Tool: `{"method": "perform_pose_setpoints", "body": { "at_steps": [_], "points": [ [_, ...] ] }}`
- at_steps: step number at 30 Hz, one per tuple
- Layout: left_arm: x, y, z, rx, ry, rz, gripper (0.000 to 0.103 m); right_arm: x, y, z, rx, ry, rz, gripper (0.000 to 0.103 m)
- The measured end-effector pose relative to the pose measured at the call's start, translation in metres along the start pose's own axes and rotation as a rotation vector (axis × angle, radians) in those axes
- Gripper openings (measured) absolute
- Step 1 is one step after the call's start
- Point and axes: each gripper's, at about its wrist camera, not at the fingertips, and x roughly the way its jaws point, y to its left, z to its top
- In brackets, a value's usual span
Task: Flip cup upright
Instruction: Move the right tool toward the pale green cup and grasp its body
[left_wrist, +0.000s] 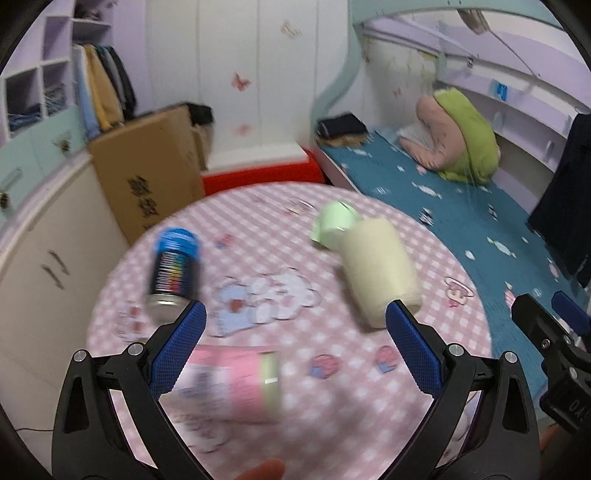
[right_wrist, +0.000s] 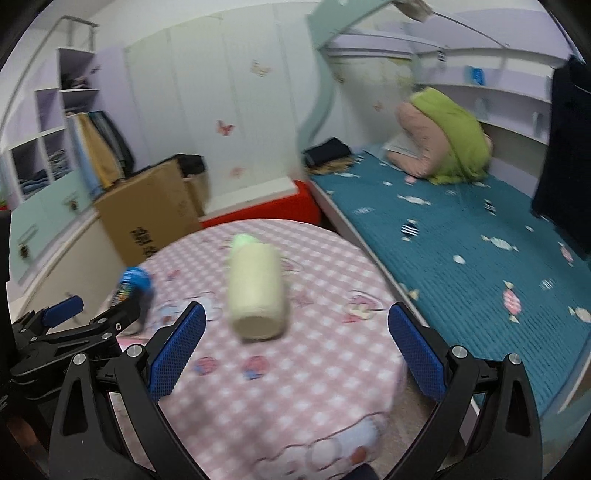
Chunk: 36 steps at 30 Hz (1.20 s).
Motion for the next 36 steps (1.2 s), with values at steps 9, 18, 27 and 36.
{"method": "perform_pose_setpoints", "body": {
  "at_steps": [9, 18, 27, 36],
  "points": [
    [0.074, -0.059, 0.015, 0.039, 0.110, -0.057, 0.098, 0.028, -0.053, 0.001, 0.089, -0.012, -0.065, 0.096],
    [0.129, -0.078, 0.015, 0.043, 0.182, -0.006, 0.097, 0.055, -0.072, -0.004, 0.107, 0.034, -0.049, 0.096],
    [0.130, -0.073, 0.009, 0.002, 0.203, -0.044, 0.077, 0.069, -0.067, -0.006, 0.106, 0.068, -0.025, 0.096],
    [0.085, -0.050, -0.020, -0.056, 0.206, -0.042, 0.077, 0.067, -0.048, -0.012, 0.079, 0.106, 0.007, 0.096]
  ]
}}
